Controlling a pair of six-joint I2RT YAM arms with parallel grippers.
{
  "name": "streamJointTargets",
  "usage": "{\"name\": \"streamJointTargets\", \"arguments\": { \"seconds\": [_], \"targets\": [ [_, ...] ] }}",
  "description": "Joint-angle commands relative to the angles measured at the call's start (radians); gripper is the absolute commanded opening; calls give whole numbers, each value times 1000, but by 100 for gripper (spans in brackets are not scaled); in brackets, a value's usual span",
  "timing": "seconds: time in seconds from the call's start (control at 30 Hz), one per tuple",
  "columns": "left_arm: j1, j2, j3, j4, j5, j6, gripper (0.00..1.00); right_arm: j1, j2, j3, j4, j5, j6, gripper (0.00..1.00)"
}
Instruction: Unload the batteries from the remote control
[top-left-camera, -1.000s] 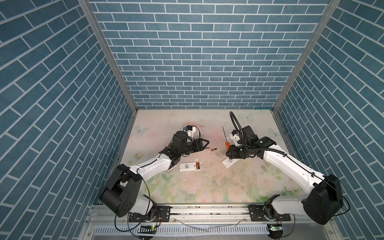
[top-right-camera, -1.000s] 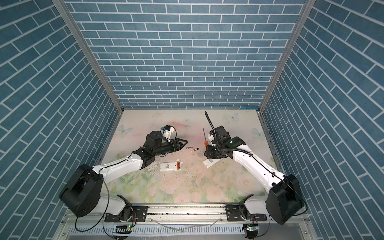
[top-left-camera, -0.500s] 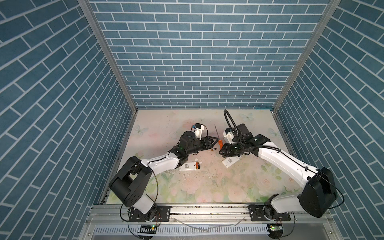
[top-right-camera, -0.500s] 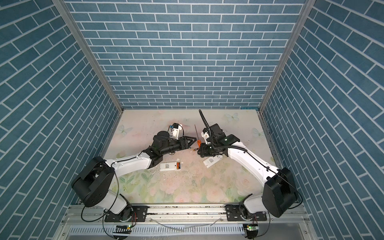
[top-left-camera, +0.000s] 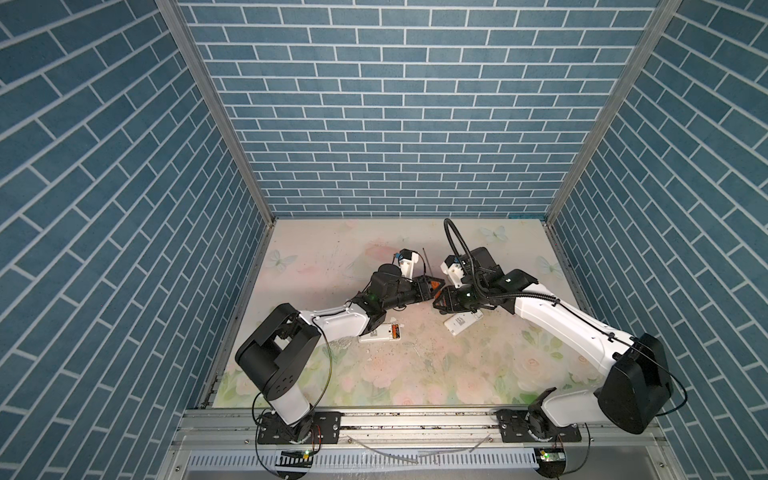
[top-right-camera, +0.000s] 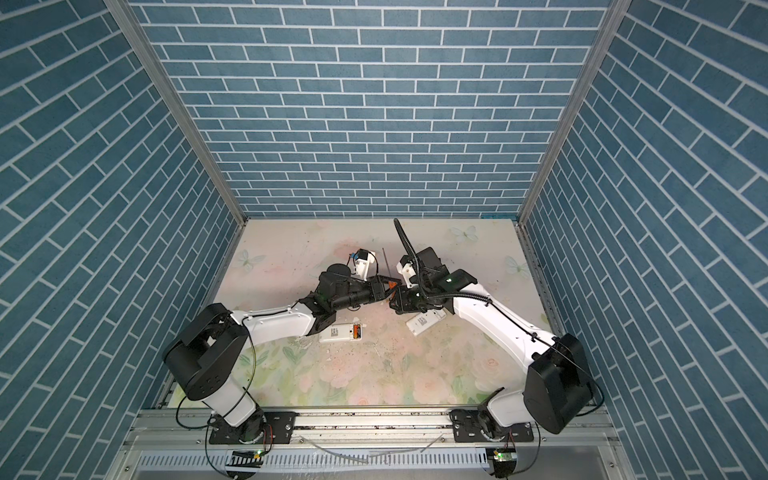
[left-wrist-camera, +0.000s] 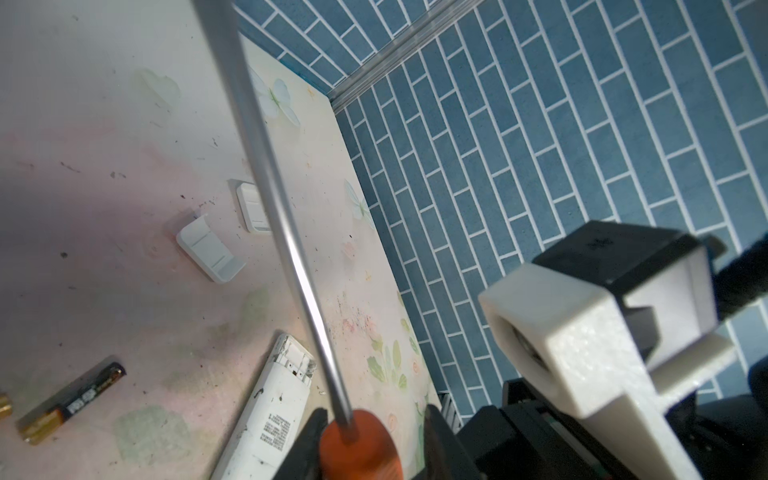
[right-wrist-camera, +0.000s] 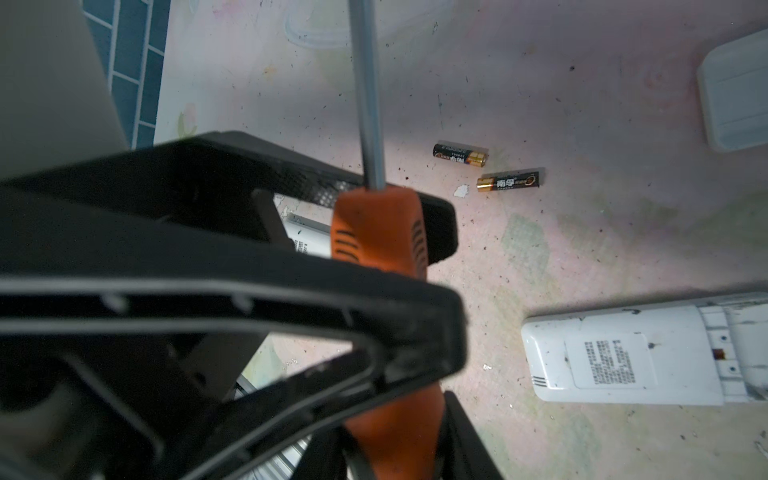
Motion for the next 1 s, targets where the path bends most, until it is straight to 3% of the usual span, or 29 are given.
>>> {"name": "streamJointTargets", "arguments": {
  "seconds": [0.0,0.07,0.27,0.43,0.97],
  "targets": [
    [-5,12,34,34,5,4,30,6,-6,54,15,-10,-12,0],
    [-5,14,39,29,5,4,31,7,-7,52,10,-10,-12,0],
    [-4,16,48,20,3,10,47,6,-14,54,1,-10,-15,0],
    [-1,10,44,7,-12,18,45,7,-16,51,-1,-11,-15,0],
    [27,22,7,77,-40,-31,5,8,-31,51,10,-2,-7,3]
  ]
}}
